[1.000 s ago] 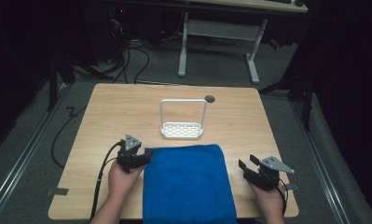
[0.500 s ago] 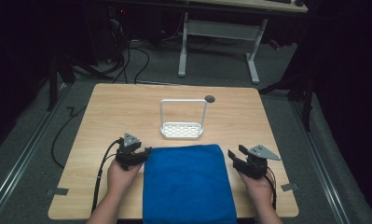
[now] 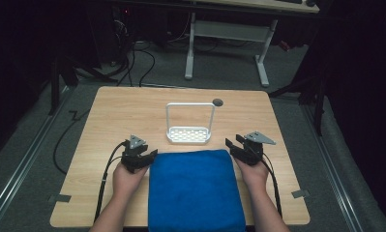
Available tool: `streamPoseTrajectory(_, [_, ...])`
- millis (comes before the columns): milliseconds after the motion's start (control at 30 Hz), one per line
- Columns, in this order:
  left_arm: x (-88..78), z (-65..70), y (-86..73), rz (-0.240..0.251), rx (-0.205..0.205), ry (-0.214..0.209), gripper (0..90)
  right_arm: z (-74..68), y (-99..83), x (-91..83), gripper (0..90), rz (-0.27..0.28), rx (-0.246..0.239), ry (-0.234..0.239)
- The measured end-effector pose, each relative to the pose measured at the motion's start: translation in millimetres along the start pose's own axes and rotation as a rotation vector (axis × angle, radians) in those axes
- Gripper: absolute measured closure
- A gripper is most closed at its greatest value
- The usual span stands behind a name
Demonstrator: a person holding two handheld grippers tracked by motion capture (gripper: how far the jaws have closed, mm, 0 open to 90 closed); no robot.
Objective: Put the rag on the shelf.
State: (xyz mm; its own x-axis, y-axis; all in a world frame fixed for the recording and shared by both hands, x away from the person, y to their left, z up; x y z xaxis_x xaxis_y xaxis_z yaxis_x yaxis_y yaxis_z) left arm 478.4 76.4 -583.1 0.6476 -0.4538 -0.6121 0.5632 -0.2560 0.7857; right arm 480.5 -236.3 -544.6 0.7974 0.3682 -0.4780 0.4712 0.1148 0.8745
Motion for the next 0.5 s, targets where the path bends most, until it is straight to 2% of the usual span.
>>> streamPoseTrajectory(67, [-0.3,0.1,0.5,0.007,0.003,0.000,51.2,-1.5,-3.0,1.2,47.6,-0.015,-0.007,0.002])
streamPoseTrajectory(133, [-4.4,2.2,0.8,0.018,0.002,-0.005,50.2,-4.8,-15.0,3.0,47.4,-0.057,-0.044,0.001])
streamPoseTrajectory(200, [-7.2,3.7,-1.0,0.017,-0.003,-0.011,49.8,-6.8,-19.3,2.6,48.2,-0.075,-0.042,0.007])
streamPoseTrajectory(500, [-3.8,5.5,-5.8,-0.011,-0.016,-0.026,48.3,-12.8,-23.4,-0.9,53.0,-0.081,-0.037,0.026])
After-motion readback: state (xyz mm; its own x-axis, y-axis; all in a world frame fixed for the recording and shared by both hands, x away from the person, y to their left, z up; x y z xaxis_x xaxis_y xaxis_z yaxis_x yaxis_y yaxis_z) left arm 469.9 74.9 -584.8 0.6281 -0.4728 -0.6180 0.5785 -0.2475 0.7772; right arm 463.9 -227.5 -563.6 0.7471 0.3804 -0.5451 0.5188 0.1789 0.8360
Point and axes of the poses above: each handheld gripper's, and its own axes: x roughly forward along the jaws, y roughly out of its top, z roughly to its right, the point moved 10 cm from there along x, roughly forward along the jaws, and after that the axes turned 1 degree about y, right-handed, at the moved point
